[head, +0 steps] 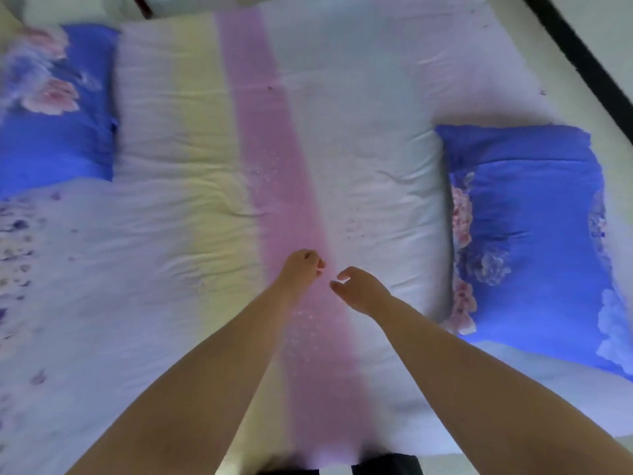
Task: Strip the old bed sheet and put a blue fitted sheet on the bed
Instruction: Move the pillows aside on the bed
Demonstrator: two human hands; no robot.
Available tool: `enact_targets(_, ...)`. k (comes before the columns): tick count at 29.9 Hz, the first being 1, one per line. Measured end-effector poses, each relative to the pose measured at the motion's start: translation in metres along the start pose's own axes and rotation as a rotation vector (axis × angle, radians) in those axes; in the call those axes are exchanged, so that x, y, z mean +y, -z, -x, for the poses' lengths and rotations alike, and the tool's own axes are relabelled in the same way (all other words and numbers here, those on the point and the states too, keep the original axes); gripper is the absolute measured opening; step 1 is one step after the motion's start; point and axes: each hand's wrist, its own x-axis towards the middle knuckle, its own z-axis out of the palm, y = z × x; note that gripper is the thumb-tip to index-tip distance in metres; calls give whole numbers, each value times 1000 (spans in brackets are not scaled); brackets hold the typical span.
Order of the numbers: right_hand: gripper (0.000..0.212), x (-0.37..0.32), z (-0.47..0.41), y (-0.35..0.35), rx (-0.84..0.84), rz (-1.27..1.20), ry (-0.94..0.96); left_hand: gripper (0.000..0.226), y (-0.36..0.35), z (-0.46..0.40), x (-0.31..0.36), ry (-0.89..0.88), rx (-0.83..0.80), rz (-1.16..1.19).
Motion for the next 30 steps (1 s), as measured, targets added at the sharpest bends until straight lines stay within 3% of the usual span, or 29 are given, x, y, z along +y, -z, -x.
enact_targets(6,39,-169,-57,-136,-106,-41,60,18,216,-29,-132,98,241,-211)
enact_targets(14,41,-342,-160,-291,-201,62,192,62,432,-87,-248,202,315,-492)
enact_targets(20,63,-415,-263,-370,-140,433,344,87,500,-173,-311,268,291,-624)
enact_targets(25,101,-384,-333,-424,-200,886,198,102,517,-248,-331,273,215,-596)
enact_targets(27,103,-374,-346,-437,-155,998,213,114,526,-277,-339,316,189,-550)
enact_targets(30,100,-397,-357,-434,-258,1104,234,126,527,-304,-348,414,137,-561)
